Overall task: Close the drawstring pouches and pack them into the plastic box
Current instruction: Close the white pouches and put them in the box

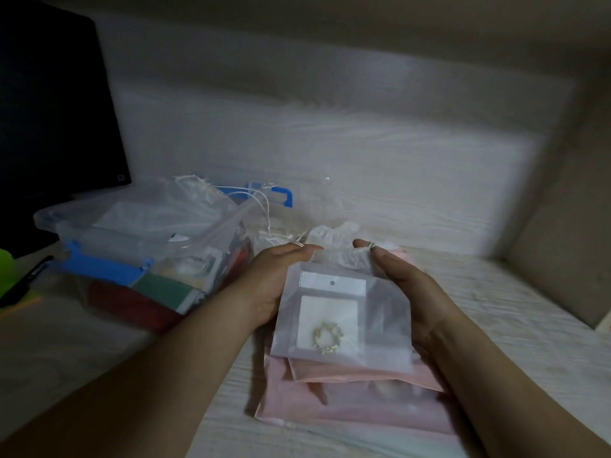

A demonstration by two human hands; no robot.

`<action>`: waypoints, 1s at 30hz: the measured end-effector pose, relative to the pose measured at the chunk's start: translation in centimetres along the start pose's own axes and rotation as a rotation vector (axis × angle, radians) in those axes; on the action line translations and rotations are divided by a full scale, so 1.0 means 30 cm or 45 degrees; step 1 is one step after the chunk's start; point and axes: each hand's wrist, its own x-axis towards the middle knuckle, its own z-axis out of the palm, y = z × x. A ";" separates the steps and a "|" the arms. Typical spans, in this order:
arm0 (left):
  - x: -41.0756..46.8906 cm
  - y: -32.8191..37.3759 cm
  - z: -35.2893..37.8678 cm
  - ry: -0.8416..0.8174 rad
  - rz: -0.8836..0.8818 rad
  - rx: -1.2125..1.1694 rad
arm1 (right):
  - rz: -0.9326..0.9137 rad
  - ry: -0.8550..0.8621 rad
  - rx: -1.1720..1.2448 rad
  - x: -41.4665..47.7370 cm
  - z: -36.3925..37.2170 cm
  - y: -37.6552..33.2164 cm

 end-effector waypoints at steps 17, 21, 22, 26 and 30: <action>-0.008 0.020 0.010 0.012 -0.136 -0.467 | 0.096 -0.022 0.366 0.017 -0.010 -0.013; 0.001 0.019 0.014 0.007 -0.156 -0.548 | 0.068 0.083 0.470 0.014 -0.003 -0.021; 0.000 0.018 0.017 0.005 -0.154 -0.588 | 0.077 0.103 0.518 0.011 0.001 -0.024; -0.002 0.021 0.025 0.000 -0.129 -0.665 | 0.058 0.139 0.536 -0.003 0.017 -0.027; -0.007 0.026 0.024 -0.023 -0.142 -0.583 | 0.056 0.153 0.425 0.001 0.012 -0.019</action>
